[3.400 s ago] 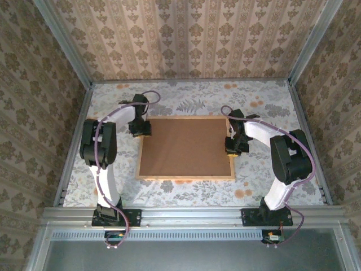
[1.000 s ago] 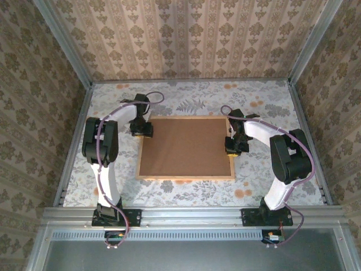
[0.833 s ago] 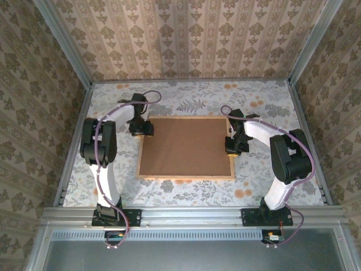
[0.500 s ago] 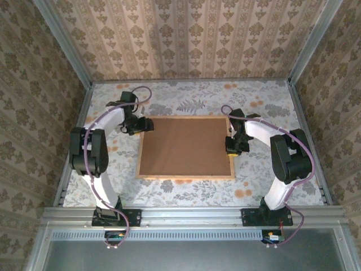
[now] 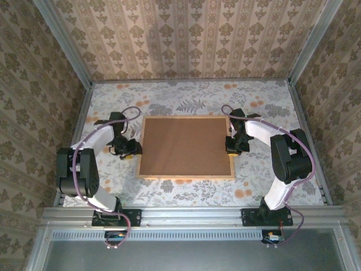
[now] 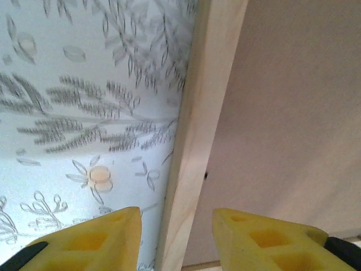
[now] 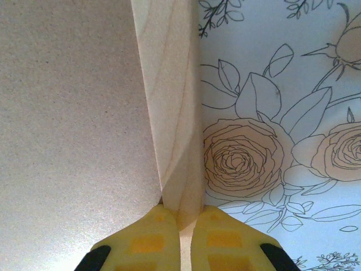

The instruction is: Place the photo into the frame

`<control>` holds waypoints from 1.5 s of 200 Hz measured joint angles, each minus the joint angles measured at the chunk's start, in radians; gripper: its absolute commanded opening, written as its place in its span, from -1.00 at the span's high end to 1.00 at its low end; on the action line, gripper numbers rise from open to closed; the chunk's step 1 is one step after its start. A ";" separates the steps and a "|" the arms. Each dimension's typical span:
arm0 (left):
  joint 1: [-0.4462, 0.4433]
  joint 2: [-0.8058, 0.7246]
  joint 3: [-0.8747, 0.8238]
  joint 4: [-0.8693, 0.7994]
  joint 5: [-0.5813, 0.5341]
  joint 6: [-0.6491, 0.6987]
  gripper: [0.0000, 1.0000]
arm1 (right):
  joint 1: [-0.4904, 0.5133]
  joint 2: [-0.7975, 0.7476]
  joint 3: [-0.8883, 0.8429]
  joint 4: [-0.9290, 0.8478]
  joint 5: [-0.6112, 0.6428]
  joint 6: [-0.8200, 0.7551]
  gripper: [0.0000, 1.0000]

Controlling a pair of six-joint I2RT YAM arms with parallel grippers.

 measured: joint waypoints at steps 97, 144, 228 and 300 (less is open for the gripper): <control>-0.016 0.092 -0.013 0.051 0.018 0.007 0.25 | 0.000 0.000 0.000 0.000 -0.001 -0.015 0.90; -0.021 0.118 0.008 0.042 0.027 0.008 0.29 | -0.001 0.000 0.000 0.003 -0.001 -0.015 0.90; -0.069 0.161 0.056 0.008 -0.003 0.027 0.22 | -0.003 0.000 0.000 0.010 -0.001 -0.015 0.90; -0.130 0.202 0.106 -0.033 -0.077 0.033 0.16 | -0.002 0.000 0.001 0.011 -0.001 -0.014 0.90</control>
